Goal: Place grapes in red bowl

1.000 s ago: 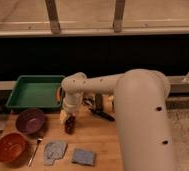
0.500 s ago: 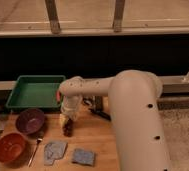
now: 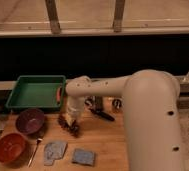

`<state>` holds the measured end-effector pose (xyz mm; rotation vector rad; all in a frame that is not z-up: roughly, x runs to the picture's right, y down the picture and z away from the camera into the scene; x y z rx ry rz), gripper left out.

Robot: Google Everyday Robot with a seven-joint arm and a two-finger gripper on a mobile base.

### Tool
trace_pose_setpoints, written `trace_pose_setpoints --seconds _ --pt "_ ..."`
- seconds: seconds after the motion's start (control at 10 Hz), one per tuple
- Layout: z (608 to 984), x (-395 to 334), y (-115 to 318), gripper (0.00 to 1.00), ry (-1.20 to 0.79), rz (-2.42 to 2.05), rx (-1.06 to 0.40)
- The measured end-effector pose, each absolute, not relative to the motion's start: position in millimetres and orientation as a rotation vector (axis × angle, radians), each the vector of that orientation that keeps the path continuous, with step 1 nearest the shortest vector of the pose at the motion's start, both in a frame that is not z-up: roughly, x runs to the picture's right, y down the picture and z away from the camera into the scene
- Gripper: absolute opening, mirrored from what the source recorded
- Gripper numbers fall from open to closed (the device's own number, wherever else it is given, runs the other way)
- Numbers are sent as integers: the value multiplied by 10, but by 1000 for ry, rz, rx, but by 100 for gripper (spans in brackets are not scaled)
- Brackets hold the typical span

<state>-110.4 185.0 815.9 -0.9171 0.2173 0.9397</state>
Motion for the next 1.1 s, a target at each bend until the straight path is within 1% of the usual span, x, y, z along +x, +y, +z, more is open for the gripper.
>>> trace_pose_setpoints --seconds 0.3,0.7,0.9,1.1 --pt "7783 -990 1420 0 188 957 -849" --pt "7296 -1084 873 0 109 905 -772" --pt "7064 -1318 627 0 36 845 -747" --pt "6847 -1637 598 0 -34 771 -751"
